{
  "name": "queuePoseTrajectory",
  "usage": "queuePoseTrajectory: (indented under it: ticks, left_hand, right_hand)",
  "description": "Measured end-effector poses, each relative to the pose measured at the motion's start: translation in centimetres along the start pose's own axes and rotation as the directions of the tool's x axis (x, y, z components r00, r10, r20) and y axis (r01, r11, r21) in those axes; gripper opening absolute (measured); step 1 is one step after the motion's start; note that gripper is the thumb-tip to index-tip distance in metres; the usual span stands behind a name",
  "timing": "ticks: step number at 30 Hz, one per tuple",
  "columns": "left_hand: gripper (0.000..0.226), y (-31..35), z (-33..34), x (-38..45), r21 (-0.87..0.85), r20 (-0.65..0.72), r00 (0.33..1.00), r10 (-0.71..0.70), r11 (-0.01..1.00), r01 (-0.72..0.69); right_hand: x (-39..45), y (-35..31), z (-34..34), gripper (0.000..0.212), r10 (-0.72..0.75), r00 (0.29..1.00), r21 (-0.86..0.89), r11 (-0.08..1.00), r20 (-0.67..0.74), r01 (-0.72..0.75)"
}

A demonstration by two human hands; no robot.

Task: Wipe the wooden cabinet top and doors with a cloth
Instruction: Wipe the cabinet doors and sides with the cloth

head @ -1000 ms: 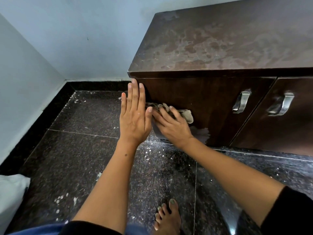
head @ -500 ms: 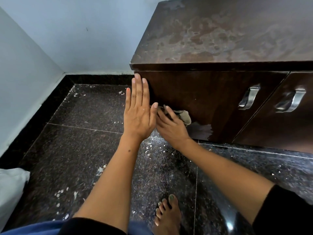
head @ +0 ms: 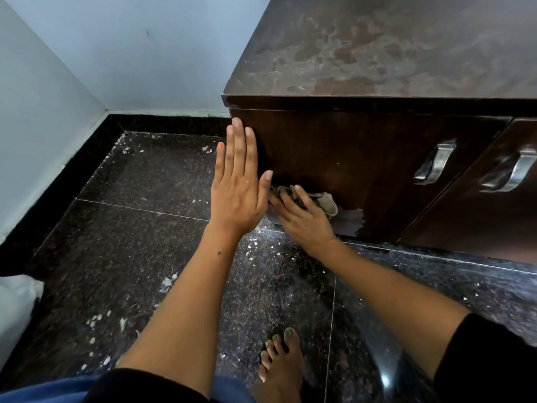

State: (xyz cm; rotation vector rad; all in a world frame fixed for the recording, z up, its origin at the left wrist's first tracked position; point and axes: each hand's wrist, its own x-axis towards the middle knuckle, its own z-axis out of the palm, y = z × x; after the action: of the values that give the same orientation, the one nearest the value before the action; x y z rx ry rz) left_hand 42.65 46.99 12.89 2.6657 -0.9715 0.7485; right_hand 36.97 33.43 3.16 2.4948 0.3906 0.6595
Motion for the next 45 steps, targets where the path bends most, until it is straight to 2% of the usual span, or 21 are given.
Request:
queuePoseTrajectory:
  ticks: [2,6,9,11,13,15,17,19,22,23,25,27,29,31,33,37,39,41,45]
  left_hand:
    - [0.064,0.1,0.2,-0.1,0.012,0.005,1.000,-0.006,1.000,0.006]
    - [0.064,0.4,0.5,-0.1,0.044,-0.015,0.999,-0.029,0.999,0.029]
    - [0.064,0.5,0.8,0.0,0.046,-0.029,0.999,-0.029,0.998,0.030]
    - [0.065,0.7,0.9,0.1,0.026,-0.042,0.999,-0.034,0.999,0.035]
    - [0.066,1.0,1.1,0.2,0.013,-0.045,0.998,-0.041,0.999,0.042]
    - [0.067,1.1,1.2,0.3,0.014,-0.041,0.998,-0.052,0.999,0.053]
    - [0.068,1.2,1.2,0.3,0.009,-0.039,0.997,-0.062,0.998,0.062]
    - [0.067,1.4,1.1,0.2,-0.002,-0.038,0.996,-0.076,0.997,0.076]
    - [0.067,1.8,0.9,0.2,-0.027,-0.034,0.994,-0.101,0.995,0.100]
    - [0.066,1.9,0.9,0.2,-0.028,-0.036,0.994,-0.106,0.994,0.105]
    - [0.066,2.1,0.9,0.1,-0.032,-0.040,0.993,-0.110,0.994,0.108]
    - [0.066,2.0,0.9,0.1,-0.040,-0.039,0.994,-0.104,0.994,0.102]
    - [0.066,1.9,0.9,0.0,-0.038,-0.040,0.994,-0.097,0.995,0.096]
    - [0.066,1.8,0.9,0.0,-0.032,-0.041,0.995,-0.092,0.995,0.091]
    - [0.066,1.9,0.9,0.1,-0.028,-0.041,0.995,-0.093,0.995,0.092]
    - [0.066,2.3,0.9,0.0,-0.040,-0.035,0.992,-0.121,0.992,0.120]
    - [0.066,2.4,0.9,-0.1,-0.034,-0.030,0.992,-0.122,0.992,0.121]
    - [0.065,2.3,0.9,-0.1,-0.032,-0.033,0.992,-0.122,0.992,0.121]
    - [0.065,2.4,0.9,0.0,-0.064,-0.050,0.991,-0.124,0.991,0.121]
  right_hand:
    - [1.2,-1.0,-0.1,0.046,-0.019,1.000,-0.013,1.000,-0.010,0.019]
    - [0.8,-2.8,0.9,0.054,-0.211,0.946,-0.041,0.973,0.245,0.227]
    - [-1.3,-2.4,1.8,0.055,-0.219,0.914,-0.045,0.967,0.341,0.249]
    - [-2.6,-1.1,1.8,0.052,-0.120,0.960,-0.072,0.987,0.254,0.142]
    - [-2.9,-0.3,1.6,0.045,0.025,0.998,-0.032,0.999,0.061,-0.023]
    - [-1.6,0.0,0.9,0.044,0.118,0.990,0.052,0.992,-0.076,-0.115]
    - [0.3,-0.1,0.2,0.041,0.134,0.983,0.093,0.988,-0.125,-0.123]
    - [1.4,-0.7,-0.2,0.040,0.063,0.995,0.051,0.997,-0.071,-0.060]
    - [0.4,-1.7,0.1,0.049,-0.115,0.977,-0.020,0.993,0.179,0.120]
    - [-0.5,-1.5,0.2,0.050,-0.113,0.968,-0.041,0.991,0.226,0.125]
    - [-2.6,-0.6,0.2,0.048,-0.022,0.978,-0.069,0.997,0.207,0.037]
    - [-4.9,0.5,0.1,0.044,0.160,0.983,-0.030,0.987,0.090,-0.158]
    - [-6.3,1.8,-0.1,0.041,0.423,0.903,0.050,0.906,-0.075,-0.421]
    - [-6.2,2.7,-0.6,0.044,0.573,0.804,0.137,0.819,-0.161,-0.557]
    - [-5.1,3.2,-1.1,0.045,0.595,0.779,0.174,0.803,-0.196,-0.569]
    - [-4.0,2.4,-1.3,0.043,0.388,0.908,0.174,0.916,-0.156,-0.362]
    - [-4.9,2.2,-1.4,0.045,0.367,0.924,0.172,0.922,-0.109,-0.346]
    - [-5.6,2.5,-1.8,0.049,0.456,0.882,0.185,0.883,-0.115,-0.432]
    - [-4.7,4.5,-3.2,0.048,0.632,0.733,0.273,0.773,-0.251,-0.573]
